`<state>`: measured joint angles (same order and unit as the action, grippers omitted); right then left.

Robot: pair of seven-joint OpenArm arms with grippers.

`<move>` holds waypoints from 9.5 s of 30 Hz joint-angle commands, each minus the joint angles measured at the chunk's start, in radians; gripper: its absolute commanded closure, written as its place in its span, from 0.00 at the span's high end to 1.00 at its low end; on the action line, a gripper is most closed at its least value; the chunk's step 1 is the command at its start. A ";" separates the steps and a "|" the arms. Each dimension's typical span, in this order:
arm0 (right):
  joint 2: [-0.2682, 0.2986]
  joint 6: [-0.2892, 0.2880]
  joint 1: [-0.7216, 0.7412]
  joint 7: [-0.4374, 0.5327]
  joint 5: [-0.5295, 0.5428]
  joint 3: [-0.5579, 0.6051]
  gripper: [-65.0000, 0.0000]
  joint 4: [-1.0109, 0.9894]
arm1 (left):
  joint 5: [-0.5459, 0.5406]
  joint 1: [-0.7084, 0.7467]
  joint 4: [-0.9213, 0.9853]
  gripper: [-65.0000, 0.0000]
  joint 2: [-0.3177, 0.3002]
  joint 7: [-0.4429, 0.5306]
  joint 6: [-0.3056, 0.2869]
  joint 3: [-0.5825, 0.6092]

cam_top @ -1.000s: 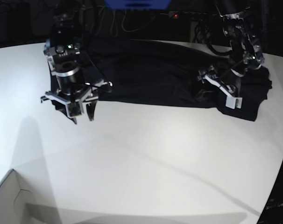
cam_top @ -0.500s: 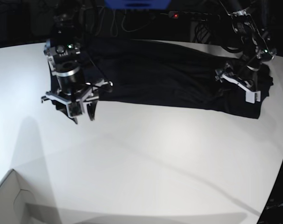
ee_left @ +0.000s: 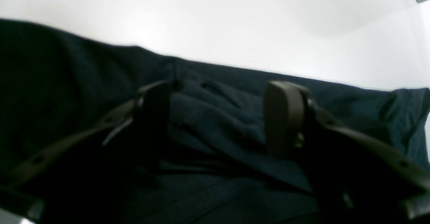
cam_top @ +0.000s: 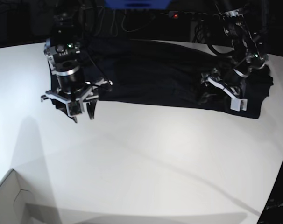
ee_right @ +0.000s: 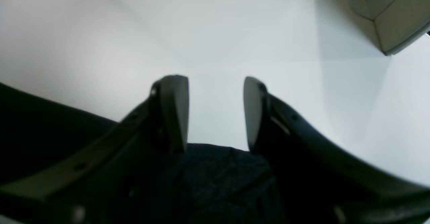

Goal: Layout the t-shirt on the table in an organized manner, then fold the t-shirt properly
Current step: 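Grasp the folded shirt's end with the left gripper, then lift the held end with the left gripper and fold it toward the right gripper, then regrasp the band end with the left gripper and pull it outward, then lift the band end with the left gripper and fold it toward the right gripper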

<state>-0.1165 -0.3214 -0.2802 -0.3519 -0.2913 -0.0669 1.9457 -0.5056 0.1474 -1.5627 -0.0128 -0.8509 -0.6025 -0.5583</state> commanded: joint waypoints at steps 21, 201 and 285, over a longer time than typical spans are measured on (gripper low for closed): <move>-0.002 -0.003 0.006 0.027 0.005 0.000 0.41 0.019 | -0.029 -0.010 0.025 0.00 -0.002 0.014 -0.012 -0.009; 0.027 -0.005 -0.014 0.027 0.007 0.008 0.41 0.013 | 0.086 0.039 -0.224 0.00 -0.009 0.135 -0.012 -0.474; 0.033 -0.005 -0.132 0.027 0.005 -0.109 0.49 0.056 | 0.084 -0.108 0.229 0.00 -0.171 0.141 -0.015 -0.392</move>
<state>-0.0853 -0.3252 -0.4179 -0.3492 -0.2913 -0.1776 1.9842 -0.3969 0.0528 -1.3098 -0.1631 -0.7395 -0.6117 -0.9474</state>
